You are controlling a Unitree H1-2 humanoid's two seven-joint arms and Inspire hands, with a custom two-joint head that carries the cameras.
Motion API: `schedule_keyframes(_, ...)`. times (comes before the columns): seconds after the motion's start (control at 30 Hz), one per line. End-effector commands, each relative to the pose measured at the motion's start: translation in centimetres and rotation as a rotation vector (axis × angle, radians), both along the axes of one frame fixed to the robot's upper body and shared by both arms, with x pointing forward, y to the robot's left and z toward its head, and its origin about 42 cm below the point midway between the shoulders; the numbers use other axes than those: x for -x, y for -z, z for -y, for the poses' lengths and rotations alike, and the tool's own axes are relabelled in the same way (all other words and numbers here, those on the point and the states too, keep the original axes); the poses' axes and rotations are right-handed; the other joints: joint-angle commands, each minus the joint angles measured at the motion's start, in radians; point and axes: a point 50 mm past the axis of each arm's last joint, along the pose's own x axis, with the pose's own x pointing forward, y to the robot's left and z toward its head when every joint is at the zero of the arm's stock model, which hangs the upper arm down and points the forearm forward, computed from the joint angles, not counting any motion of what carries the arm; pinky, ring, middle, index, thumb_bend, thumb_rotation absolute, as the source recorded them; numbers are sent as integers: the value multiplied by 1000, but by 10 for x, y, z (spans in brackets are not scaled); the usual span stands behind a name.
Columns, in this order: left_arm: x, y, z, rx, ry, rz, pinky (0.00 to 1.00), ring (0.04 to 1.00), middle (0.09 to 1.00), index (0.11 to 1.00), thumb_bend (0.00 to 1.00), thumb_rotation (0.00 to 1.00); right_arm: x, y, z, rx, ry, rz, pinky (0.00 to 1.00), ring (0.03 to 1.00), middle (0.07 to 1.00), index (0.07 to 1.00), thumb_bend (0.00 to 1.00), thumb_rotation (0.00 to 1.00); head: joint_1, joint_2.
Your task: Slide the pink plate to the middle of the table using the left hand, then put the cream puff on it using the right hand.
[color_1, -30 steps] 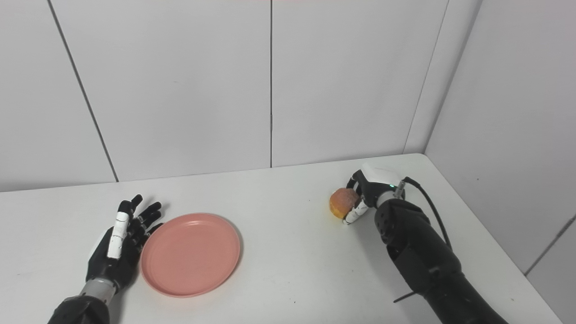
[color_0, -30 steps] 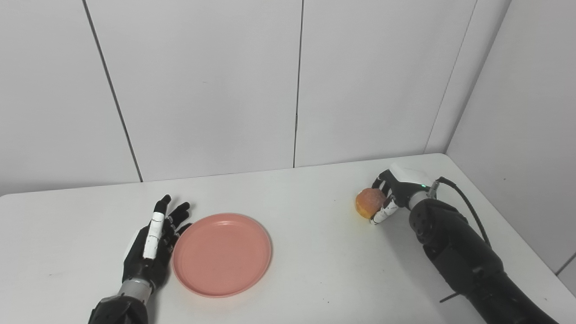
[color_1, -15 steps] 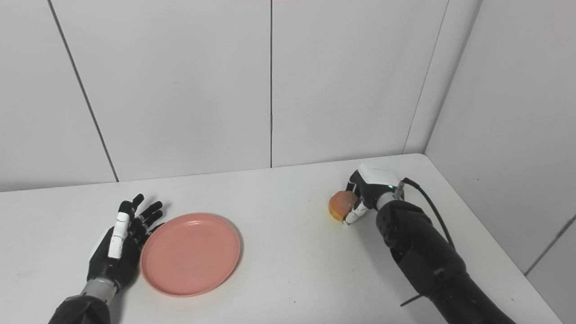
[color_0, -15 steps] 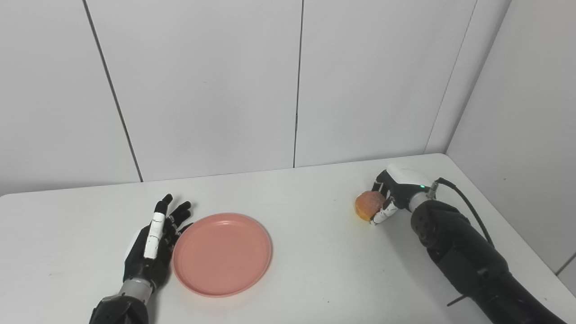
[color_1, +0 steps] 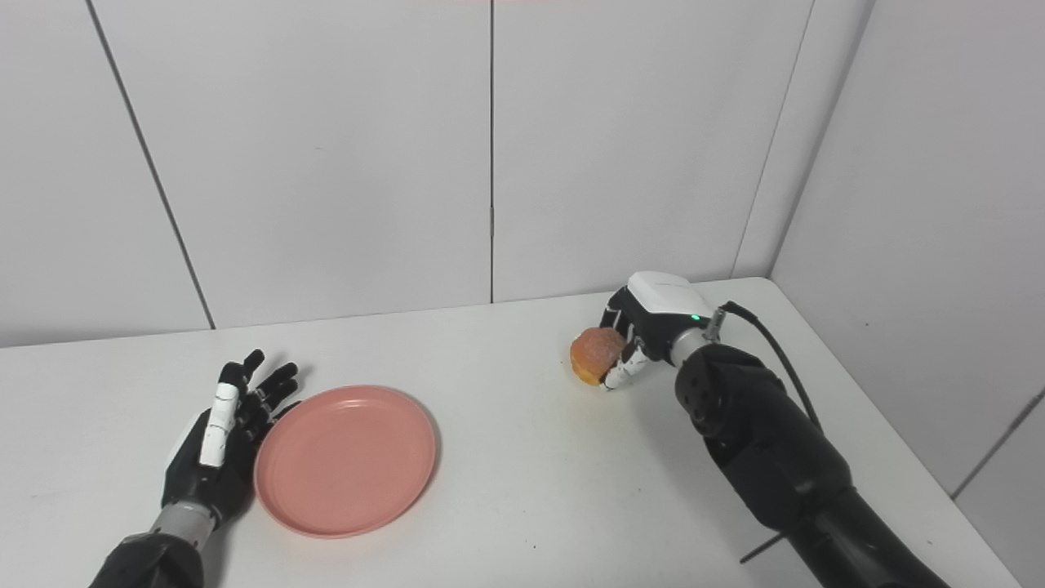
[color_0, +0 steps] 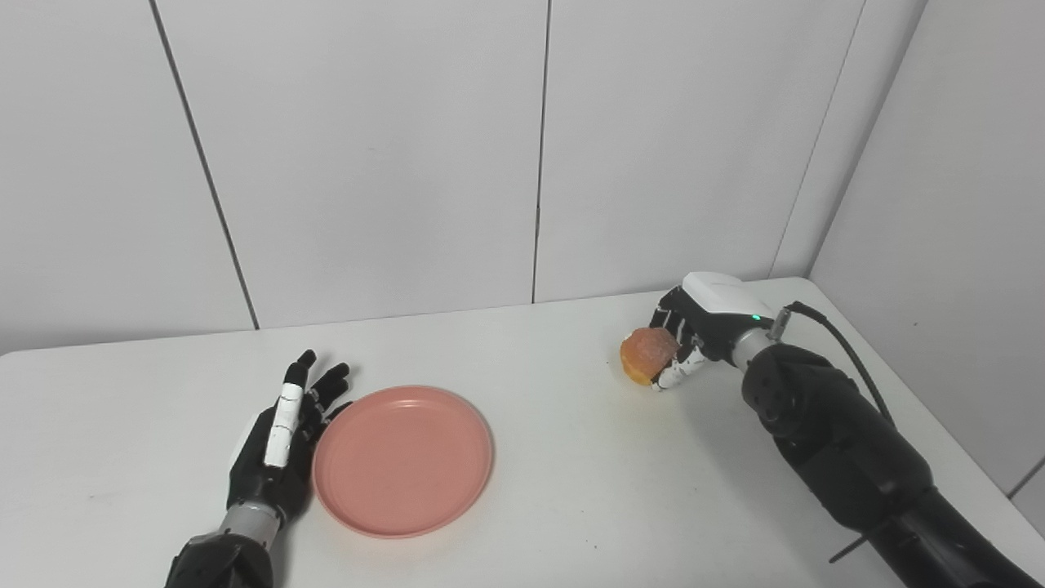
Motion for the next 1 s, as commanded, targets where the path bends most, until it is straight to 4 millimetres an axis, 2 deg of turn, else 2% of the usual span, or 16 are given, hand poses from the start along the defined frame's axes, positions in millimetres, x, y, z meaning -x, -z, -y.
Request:
schedule_keyframes(0.0,6,18,9,8,25,-53,863,938,894,1000,892,821,-2,-46,10,13,5,121,343,439,482,486,529,0,44,4)
schedule_keyframes(0.17,9,24,20,-3,23,-50,884,925,887,1000,886,839,5,-58,12,-3,-36,164,267,362,417,505,527,0,147,-2)
schedule_keyframes(0.2,9,25,23,-5,20,-50,870,910,877,1000,876,844,6,-60,13,-6,-46,173,209,290,457,491,530,0,164,-4)
schedule_keyframes(0.27,11,27,29,-6,18,-49,864,906,875,999,874,845,8,-61,15,-9,-59,183,196,273,465,488,531,0,215,-16)
schedule_keyframes(0.3,12,28,32,-7,18,-48,850,903,874,994,870,844,10,-62,15,-9,-66,190,187,263,468,487,531,0,215,-16)
schedule_keyframes(0.4,14,32,41,-5,21,-49,831,897,881,989,858,844,15,-63,15,-16,-90,211,215,297,423,505,527,0,289,-34)
schedule_keyframes(0.5,15,35,48,3,19,-55,833,900,876,990,854,833,19,-64,16,-19,-125,228,296,377,436,516,526,0,317,-38)
schedule_keyframes(0.6,16,37,55,10,14,-60,837,897,871,989,884,824,21,-63,17,-28,-157,246,254,329,413,517,524,0,371,-42)
schedule_keyframes(0.7,16,39,63,7,12,-63,822,882,860,991,925,818,25,-64,18,-40,-181,251,216,289,467,488,530,0,411,-40)
schedule_keyframes(0.83,15,40,70,6,7,-69,809,884,858,993,934,818,27,-67,16,-45,-223,265,271,343,418,518,524,0,442,-40)
schedule_keyframes(0.97,13,41,74,4,1,-71,803,874,842,991,919,812,30,-71,7,-50,-259,286,337,408,454,506,527,1,462,-50)
